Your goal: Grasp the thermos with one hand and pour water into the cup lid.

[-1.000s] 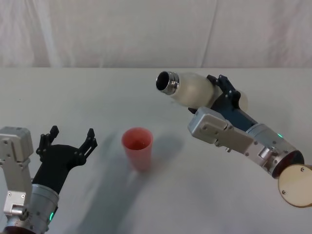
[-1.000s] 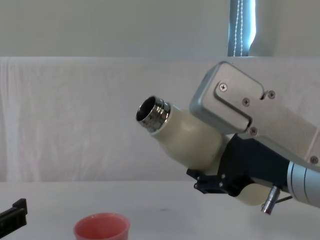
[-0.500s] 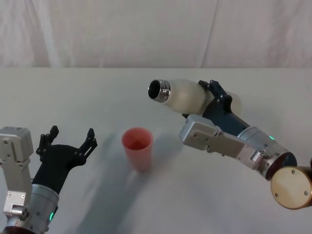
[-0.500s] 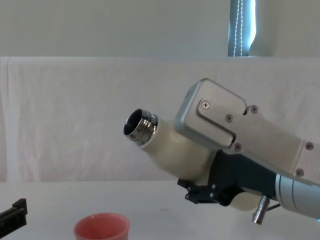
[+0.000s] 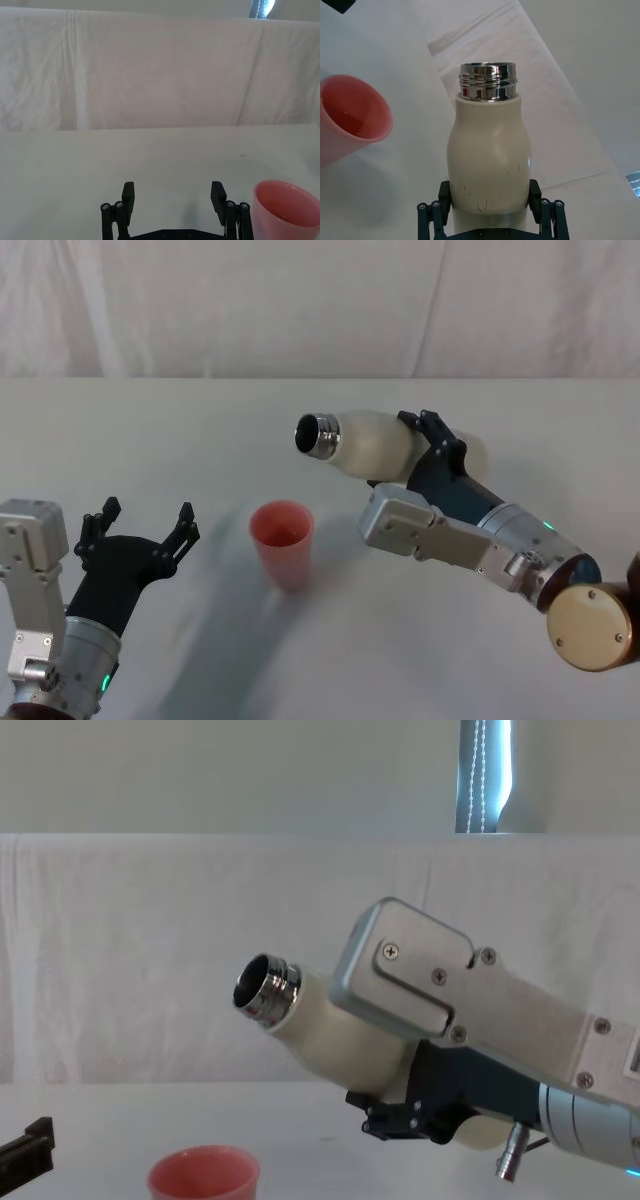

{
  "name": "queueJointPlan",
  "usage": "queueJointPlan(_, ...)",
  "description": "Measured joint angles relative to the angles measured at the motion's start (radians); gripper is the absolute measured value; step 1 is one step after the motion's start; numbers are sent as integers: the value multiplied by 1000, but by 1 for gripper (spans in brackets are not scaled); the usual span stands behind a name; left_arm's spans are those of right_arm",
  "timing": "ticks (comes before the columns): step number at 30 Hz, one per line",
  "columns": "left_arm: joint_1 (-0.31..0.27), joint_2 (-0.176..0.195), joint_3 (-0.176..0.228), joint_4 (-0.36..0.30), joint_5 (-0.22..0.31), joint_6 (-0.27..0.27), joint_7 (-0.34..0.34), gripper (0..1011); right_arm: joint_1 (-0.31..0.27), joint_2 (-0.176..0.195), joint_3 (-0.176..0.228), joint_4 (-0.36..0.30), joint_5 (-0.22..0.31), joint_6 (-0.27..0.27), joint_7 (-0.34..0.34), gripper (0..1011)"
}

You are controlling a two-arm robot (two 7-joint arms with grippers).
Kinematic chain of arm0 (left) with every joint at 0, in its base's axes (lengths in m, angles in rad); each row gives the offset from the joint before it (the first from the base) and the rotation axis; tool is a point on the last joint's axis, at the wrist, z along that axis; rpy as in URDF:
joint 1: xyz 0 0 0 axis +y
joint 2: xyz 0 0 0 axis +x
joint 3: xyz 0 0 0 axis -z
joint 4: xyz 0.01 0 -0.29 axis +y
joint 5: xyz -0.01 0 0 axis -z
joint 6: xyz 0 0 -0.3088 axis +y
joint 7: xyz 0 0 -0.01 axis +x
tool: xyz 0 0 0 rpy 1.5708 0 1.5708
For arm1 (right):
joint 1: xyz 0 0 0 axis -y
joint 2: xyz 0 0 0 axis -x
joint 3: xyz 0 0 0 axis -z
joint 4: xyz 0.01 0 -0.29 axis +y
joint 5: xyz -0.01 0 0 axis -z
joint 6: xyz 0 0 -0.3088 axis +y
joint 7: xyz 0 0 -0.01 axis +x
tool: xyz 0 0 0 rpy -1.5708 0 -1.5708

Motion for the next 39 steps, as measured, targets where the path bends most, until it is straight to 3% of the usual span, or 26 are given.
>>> queueJointPlan(26, 0, 0, 0, 0, 0, 0, 0, 1001, 29, -15, -46, 57, -89, 14, -27, 948)
queueJointPlan(39, 0, 0, 0, 0, 0, 0, 0, 1001, 39, -3, -68, 74, -142, 19, -36, 948)
